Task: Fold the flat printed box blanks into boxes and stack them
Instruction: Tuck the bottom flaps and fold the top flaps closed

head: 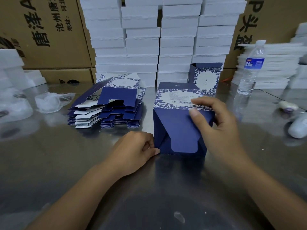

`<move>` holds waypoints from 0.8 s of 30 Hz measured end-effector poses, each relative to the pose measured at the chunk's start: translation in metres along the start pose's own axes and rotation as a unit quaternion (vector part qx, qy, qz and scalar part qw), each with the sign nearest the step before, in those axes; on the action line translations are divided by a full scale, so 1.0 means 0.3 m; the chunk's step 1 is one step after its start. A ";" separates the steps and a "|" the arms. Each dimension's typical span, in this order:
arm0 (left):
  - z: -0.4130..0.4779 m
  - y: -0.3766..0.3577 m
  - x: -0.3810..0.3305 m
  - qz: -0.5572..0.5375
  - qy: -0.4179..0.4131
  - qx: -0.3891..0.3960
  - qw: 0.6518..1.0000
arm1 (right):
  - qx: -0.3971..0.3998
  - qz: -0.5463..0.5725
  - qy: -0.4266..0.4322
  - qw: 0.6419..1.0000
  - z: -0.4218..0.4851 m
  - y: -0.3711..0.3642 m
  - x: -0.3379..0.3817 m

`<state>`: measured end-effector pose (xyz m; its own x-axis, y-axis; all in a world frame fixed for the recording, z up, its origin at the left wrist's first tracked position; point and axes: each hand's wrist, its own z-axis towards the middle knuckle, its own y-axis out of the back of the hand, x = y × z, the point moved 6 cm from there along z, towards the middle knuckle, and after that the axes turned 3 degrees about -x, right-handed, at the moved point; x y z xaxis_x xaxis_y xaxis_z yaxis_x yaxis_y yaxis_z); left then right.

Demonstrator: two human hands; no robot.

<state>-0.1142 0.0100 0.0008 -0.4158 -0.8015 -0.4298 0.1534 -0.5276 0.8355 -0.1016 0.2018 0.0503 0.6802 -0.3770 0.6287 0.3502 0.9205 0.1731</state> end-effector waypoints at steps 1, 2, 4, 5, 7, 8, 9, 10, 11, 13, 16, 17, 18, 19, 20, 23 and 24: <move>-0.001 -0.002 -0.003 -0.007 -0.006 0.003 1.000 | -0.003 -0.033 0.025 0.999 -0.002 0.003 0.006; -0.003 -0.003 -0.005 -0.017 -0.011 0.005 1.000 | -0.010 -0.061 0.055 0.997 -0.004 0.007 0.014; -0.003 0.004 -0.010 -0.049 -0.019 -0.002 0.999 | -0.031 -0.095 0.099 0.990 -0.003 0.015 0.031; -0.003 0.014 -0.013 -0.074 -0.023 -0.018 0.997 | -0.041 -0.103 0.112 0.987 -0.004 0.019 0.038; -0.004 0.051 -0.027 -0.119 -0.039 -0.095 0.988 | -0.053 -0.113 0.126 0.984 -0.006 0.024 0.050; -0.007 0.075 -0.033 -0.145 -0.040 -0.148 0.978 | -0.055 -0.118 0.130 0.983 -0.010 0.023 0.055; -0.013 0.099 -0.037 -0.178 -0.033 -0.199 0.963 | -0.054 -0.119 0.134 0.982 -0.014 0.021 0.059; -0.021 0.120 -0.043 -0.206 -0.029 -0.240 0.948 | -0.053 -0.120 0.138 0.982 -0.018 0.018 0.065; -0.027 0.138 -0.056 -0.213 -0.037 -0.271 0.938 | -0.051 -0.121 0.145 0.981 -0.023 0.014 0.072; -0.042 0.165 -0.099 -0.170 -0.089 -0.312 0.930 | -0.047 -0.122 0.166 0.977 -0.031 0.006 0.093; -0.061 0.178 -0.159 -0.096 -0.166 -0.346 0.919 | -0.041 -0.116 0.192 0.974 -0.046 -0.010 0.122; -0.068 0.178 -0.174 -0.077 -0.183 -0.358 0.913 | -0.039 -0.115 0.197 0.973 -0.052 -0.016 0.130; -0.075 0.176 -0.186 -0.062 -0.197 -0.369 0.906 | -0.039 -0.113 0.202 0.972 -0.056 -0.021 0.138; -0.080 0.174 -0.195 -0.052 -0.211 -0.379 0.899 | -0.042 -0.112 0.207 0.971 -0.060 -0.023 0.144; -0.083 0.173 -0.201 -0.048 -0.224 -0.386 0.894 | -0.044 -0.111 0.210 0.970 -0.063 -0.024 0.149; -0.086 0.175 -0.204 -0.054 -0.244 -0.395 0.884 | -0.046 -0.109 0.220 0.968 -0.065 -0.023 0.158; -0.085 0.176 -0.205 -0.053 -0.245 -0.399 0.882 | -0.046 -0.112 0.224 0.967 -0.065 -0.025 0.160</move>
<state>-0.0578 0.0241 0.0625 -0.7726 -0.6219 -0.1279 0.5921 -0.7785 0.2085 -0.0591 0.1749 0.0644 0.7843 -0.5908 0.1893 0.5624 0.8059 0.1854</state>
